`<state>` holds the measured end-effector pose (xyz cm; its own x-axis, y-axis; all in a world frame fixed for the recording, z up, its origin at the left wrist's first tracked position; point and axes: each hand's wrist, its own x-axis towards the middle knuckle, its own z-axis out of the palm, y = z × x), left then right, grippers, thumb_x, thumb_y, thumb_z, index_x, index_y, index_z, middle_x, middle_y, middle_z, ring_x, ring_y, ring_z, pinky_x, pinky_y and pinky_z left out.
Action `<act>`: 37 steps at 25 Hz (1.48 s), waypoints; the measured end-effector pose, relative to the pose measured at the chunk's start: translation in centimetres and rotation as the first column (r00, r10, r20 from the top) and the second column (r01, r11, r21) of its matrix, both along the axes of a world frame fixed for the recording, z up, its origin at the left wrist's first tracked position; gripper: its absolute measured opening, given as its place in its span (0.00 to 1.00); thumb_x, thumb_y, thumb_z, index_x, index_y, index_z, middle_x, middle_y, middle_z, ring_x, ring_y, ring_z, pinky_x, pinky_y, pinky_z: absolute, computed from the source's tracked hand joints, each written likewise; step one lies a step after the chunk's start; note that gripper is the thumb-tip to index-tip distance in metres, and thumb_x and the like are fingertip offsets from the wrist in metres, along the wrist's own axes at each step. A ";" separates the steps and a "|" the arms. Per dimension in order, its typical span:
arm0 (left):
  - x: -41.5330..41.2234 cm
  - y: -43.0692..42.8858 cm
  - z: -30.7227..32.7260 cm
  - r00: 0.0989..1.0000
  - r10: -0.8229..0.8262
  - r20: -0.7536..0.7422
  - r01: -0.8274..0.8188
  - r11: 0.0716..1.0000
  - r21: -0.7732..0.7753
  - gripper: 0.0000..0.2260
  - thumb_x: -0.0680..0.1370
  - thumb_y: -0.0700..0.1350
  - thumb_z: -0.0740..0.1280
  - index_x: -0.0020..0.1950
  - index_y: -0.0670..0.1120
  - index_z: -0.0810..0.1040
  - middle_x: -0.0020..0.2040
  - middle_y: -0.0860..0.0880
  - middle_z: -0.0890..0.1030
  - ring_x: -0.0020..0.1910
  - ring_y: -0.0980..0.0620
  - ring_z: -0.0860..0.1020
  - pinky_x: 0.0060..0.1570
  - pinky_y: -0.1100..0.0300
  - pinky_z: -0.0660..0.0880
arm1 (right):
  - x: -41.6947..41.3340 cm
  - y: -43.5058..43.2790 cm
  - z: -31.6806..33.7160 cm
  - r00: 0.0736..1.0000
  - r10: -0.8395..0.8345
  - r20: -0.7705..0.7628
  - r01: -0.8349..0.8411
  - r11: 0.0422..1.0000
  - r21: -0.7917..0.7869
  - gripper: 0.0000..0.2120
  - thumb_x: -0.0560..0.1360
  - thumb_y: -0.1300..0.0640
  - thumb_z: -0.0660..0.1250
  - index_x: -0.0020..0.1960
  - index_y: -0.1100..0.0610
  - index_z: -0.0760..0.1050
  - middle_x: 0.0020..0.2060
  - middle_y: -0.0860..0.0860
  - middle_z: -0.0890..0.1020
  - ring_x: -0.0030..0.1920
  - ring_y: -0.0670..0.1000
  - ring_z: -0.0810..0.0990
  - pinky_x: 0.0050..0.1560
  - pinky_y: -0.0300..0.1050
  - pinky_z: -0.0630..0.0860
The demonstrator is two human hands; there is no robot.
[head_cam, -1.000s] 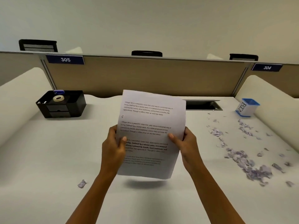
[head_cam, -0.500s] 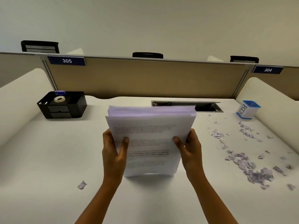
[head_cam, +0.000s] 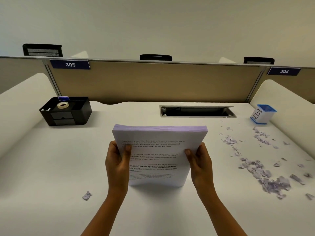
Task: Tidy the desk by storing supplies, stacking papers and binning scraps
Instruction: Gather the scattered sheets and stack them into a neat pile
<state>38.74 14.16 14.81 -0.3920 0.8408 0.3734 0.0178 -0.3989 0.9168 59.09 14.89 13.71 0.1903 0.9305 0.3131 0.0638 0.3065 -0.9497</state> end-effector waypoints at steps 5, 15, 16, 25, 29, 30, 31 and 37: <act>-0.6 0.5 -0.7 0.996 0.002 -0.089 -0.005 0.999 -0.033 0.16 0.72 0.47 0.64 0.57 0.43 0.70 0.44 0.65 0.78 0.46 0.59 0.78 0.42 0.64 0.79 | -0.5 -0.1 -1.1 0.998 0.005 0.067 0.000 0.997 -0.073 0.13 0.77 0.61 0.62 0.55 0.45 0.68 0.49 0.40 0.79 0.46 0.36 0.79 0.41 0.31 0.78; -0.8 0.1 -2.3 0.998 -0.017 -0.052 0.012 0.996 -0.091 0.06 0.74 0.47 0.60 0.49 0.51 0.73 0.43 0.62 0.80 0.43 0.59 0.79 0.38 0.66 0.77 | -1.3 -0.7 -2.2 0.997 -0.078 0.013 0.079 0.995 -0.067 0.14 0.76 0.63 0.65 0.52 0.44 0.71 0.47 0.41 0.80 0.45 0.42 0.80 0.40 0.30 0.77; -0.9 0.2 -2.5 0.998 -0.021 -0.056 0.015 0.994 -0.108 0.06 0.74 0.48 0.60 0.49 0.51 0.73 0.43 0.60 0.81 0.43 0.59 0.79 0.39 0.64 0.78 | -1.4 -0.7 -2.3 0.997 -0.079 0.005 0.079 0.994 -0.079 0.14 0.76 0.63 0.65 0.52 0.44 0.71 0.47 0.41 0.81 0.45 0.41 0.80 0.40 0.30 0.77; -1.8 0.3 -4.1 0.998 0.022 -0.056 -0.032 0.981 -0.189 0.06 0.74 0.49 0.61 0.47 0.51 0.75 0.44 0.57 0.82 0.45 0.49 0.80 0.43 0.52 0.80 | -1.4 0.6 -4.2 0.995 -0.007 0.096 0.021 0.989 -0.147 0.11 0.76 0.62 0.65 0.53 0.48 0.73 0.48 0.43 0.81 0.48 0.50 0.80 0.42 0.30 0.77; -1.9 0.2 -4.4 0.997 0.050 -0.054 -0.060 0.977 -0.203 0.06 0.74 0.48 0.61 0.46 0.49 0.75 0.44 0.58 0.82 0.44 0.54 0.80 0.45 0.51 0.80 | -1.5 0.9 -4.4 0.997 -0.006 0.071 0.016 0.991 -0.136 0.13 0.76 0.65 0.63 0.55 0.49 0.73 0.49 0.43 0.81 0.49 0.48 0.80 0.43 0.29 0.77; -1.8 0.2 -4.4 0.998 0.044 -0.046 -0.053 0.978 -0.204 0.06 0.74 0.48 0.61 0.47 0.49 0.75 0.44 0.58 0.82 0.44 0.54 0.80 0.45 0.51 0.80 | -1.5 0.9 -4.5 0.998 -0.008 0.061 0.016 0.992 -0.125 0.13 0.76 0.65 0.63 0.55 0.49 0.73 0.49 0.43 0.81 0.49 0.48 0.80 0.43 0.30 0.77; -1.8 0.1 -4.6 0.999 0.033 -0.043 -0.041 0.977 -0.210 0.06 0.74 0.48 0.61 0.47 0.51 0.75 0.44 0.57 0.82 0.45 0.53 0.80 0.45 0.51 0.80 | -1.6 0.8 -4.7 0.999 -0.012 0.045 0.018 0.992 -0.125 0.14 0.76 0.65 0.63 0.55 0.49 0.74 0.50 0.43 0.81 0.49 0.48 0.80 0.43 0.31 0.78; -1.4 0.1 -4.6 0.999 -0.002 -0.048 -0.010 0.968 -0.252 0.06 0.76 0.49 0.63 0.52 0.50 0.74 0.50 0.52 0.81 0.47 0.52 0.81 0.48 0.44 0.80 | -1.5 1.5 -5.0 0.995 -0.085 0.059 0.091 0.990 -0.105 0.09 0.74 0.61 0.66 0.51 0.50 0.77 0.45 0.42 0.83 0.44 0.49 0.81 0.44 0.38 0.80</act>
